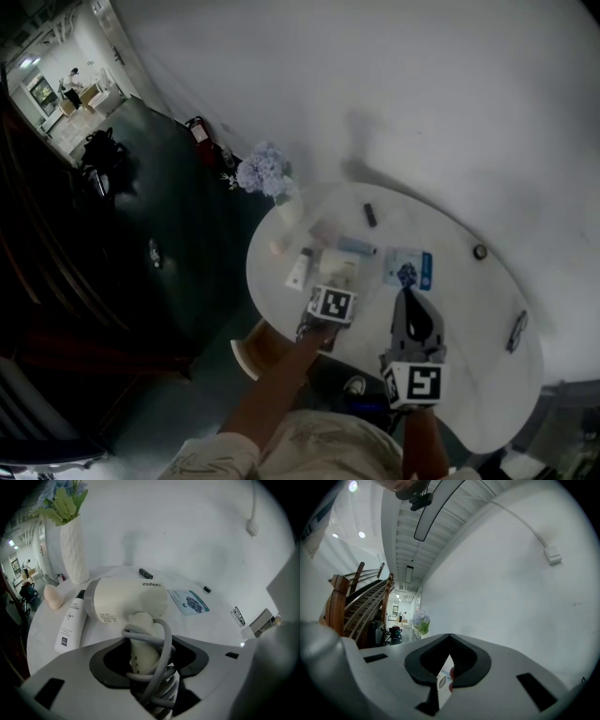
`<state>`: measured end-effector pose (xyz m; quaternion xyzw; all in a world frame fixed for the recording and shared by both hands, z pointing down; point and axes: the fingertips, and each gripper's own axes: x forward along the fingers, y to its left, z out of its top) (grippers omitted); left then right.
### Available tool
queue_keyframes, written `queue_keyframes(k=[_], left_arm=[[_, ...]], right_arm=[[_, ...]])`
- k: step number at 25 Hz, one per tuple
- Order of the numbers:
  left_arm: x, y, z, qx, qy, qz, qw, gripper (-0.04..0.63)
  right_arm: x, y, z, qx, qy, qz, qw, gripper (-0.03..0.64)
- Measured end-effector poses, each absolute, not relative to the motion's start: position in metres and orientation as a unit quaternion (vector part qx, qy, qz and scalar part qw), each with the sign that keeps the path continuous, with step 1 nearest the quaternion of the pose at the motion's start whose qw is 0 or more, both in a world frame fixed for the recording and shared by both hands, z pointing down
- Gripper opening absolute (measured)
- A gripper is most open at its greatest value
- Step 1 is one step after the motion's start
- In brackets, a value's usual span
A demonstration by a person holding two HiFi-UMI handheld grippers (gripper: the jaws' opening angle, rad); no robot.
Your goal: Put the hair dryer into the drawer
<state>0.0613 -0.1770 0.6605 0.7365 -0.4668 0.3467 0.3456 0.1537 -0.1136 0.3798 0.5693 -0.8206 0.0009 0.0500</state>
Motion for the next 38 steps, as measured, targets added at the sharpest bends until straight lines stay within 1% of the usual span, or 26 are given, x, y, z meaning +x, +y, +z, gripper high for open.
queue_keyframes(k=[3,6,11,17,26,36,38], left_arm=[[0.055,-0.17,0.66,0.729,-0.475,0.333,0.363,0.249],[0.053,-0.162,0.656,0.73,-0.479,0.32,0.367,0.249],[0.056,-0.162,0.636,0.752,-0.489,0.27,0.35,0.247],[0.047,-0.167,0.589,0.773,-0.526,0.216,0.281,0.247],[0.023,-0.156,0.491,0.794,-0.571,0.11,0.179,0.247],[-0.007,-0.121,0.385,0.785,-0.619,-0.015,0.021,0.247],[-0.01,-0.115,0.375,0.782,-0.622,-0.025,0.003,0.247]], right_arm=[[0.154,-0.114,0.378,0.57,-0.82,-0.001,0.046,0.003],[0.153,-0.114,0.377,0.571,-0.82,0.0,0.045,0.003],[0.149,-0.114,0.376,0.567,-0.822,-0.002,0.046,0.003],[0.144,-0.116,0.371,0.561,-0.826,-0.024,0.046,0.003],[0.139,-0.116,0.369,0.56,-0.827,-0.008,0.041,0.003],[0.124,-0.118,0.366,0.544,-0.838,-0.031,0.033,0.003],[0.121,-0.118,0.364,0.539,-0.841,-0.035,0.03,0.003]])
